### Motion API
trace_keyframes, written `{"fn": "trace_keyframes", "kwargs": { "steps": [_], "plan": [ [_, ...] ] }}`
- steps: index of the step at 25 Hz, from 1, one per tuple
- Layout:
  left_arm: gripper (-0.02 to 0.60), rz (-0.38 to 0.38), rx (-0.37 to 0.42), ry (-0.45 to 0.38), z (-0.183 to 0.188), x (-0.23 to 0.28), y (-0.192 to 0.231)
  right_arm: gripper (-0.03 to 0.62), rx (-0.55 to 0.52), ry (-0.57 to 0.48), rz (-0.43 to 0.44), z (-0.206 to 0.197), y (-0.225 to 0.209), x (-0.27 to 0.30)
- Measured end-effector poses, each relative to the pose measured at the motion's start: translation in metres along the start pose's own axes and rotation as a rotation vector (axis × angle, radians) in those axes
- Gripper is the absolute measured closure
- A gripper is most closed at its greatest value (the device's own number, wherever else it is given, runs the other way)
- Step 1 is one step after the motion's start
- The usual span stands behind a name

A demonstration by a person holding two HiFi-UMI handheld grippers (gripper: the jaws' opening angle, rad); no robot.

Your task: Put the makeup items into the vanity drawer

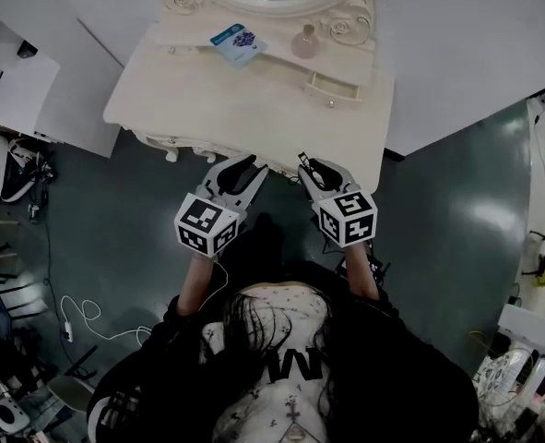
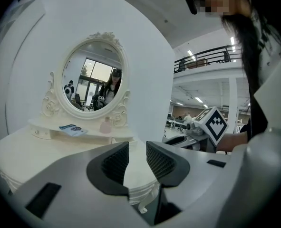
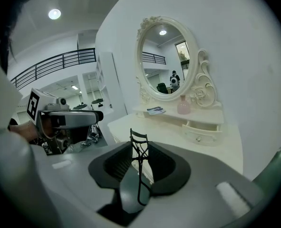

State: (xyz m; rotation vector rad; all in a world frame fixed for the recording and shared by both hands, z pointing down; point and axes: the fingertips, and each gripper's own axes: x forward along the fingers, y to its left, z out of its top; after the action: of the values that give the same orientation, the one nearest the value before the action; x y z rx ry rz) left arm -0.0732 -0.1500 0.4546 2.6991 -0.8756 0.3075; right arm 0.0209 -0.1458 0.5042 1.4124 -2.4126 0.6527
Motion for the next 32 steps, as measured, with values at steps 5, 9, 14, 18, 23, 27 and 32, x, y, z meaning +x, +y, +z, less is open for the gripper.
{"fn": "trace_keyframes", "kwargs": {
  "steps": [5, 9, 14, 18, 23, 27, 32],
  "plan": [
    [0.466, -0.046, 0.013, 0.004, 0.01, 0.005, 0.033, 0.484, 0.002, -0.007, -0.033, 0.018, 0.002, 0.028],
    [0.466, -0.071, 0.016, 0.01, 0.012, 0.012, 0.05, 0.484, 0.009, -0.013, -0.065, 0.024, -0.001, 0.037],
    [0.466, -0.127, 0.024, 0.022, 0.013, 0.025, 0.048, 0.484, 0.025, -0.015, -0.113, 0.025, -0.015, 0.036],
    [0.466, -0.173, 0.029, 0.034, 0.012, 0.039, 0.037, 0.484, 0.042, -0.029, -0.143, 0.03, -0.028, 0.031],
    [0.466, -0.206, 0.032, 0.044, 0.012, 0.056, 0.022, 0.484, 0.043, -0.034, -0.172, 0.034, -0.051, 0.022],
    [0.466, -0.187, 0.027, 0.04, 0.015, 0.069, 0.02, 0.484, 0.011, -0.031, -0.193, 0.042, -0.078, 0.017],
    [0.466, -0.156, 0.008, 0.016, 0.03, 0.09, 0.017, 0.484, -0.012, -0.017, -0.192, 0.055, -0.114, 0.015]
  ]
}}
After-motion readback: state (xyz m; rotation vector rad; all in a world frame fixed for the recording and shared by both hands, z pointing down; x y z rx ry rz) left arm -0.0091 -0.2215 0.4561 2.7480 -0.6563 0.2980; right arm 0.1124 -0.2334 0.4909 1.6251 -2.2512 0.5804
